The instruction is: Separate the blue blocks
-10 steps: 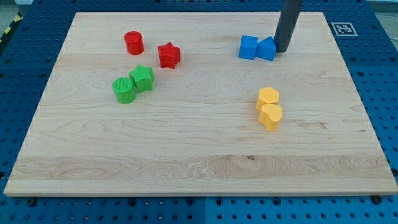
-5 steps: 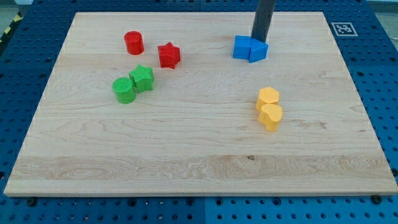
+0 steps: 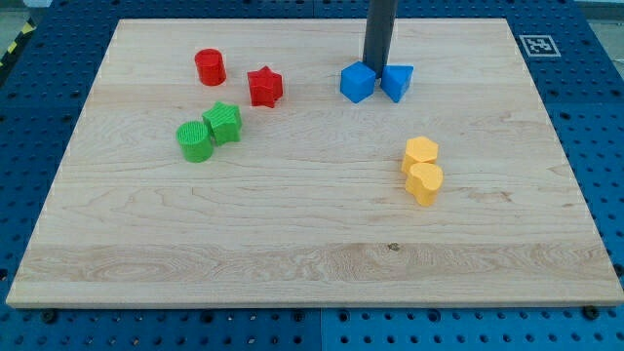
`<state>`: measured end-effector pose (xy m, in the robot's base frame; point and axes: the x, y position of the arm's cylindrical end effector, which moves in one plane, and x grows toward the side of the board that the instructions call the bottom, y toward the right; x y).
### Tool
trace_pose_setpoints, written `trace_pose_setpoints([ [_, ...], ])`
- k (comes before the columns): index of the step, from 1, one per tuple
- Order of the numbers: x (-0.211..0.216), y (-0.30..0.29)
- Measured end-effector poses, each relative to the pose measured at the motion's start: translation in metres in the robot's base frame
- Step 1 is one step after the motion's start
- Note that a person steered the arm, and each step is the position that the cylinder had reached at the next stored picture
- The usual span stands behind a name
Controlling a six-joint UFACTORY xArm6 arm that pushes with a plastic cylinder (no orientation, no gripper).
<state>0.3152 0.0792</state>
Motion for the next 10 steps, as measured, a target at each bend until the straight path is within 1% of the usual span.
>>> trace_pose_setpoints([
  [2, 0.028, 0.012],
  [3, 0.037, 0.008],
  [8, 0.034, -0.031],
  [9, 0.051, -0.028],
  [10, 0.08, -0.015],
])
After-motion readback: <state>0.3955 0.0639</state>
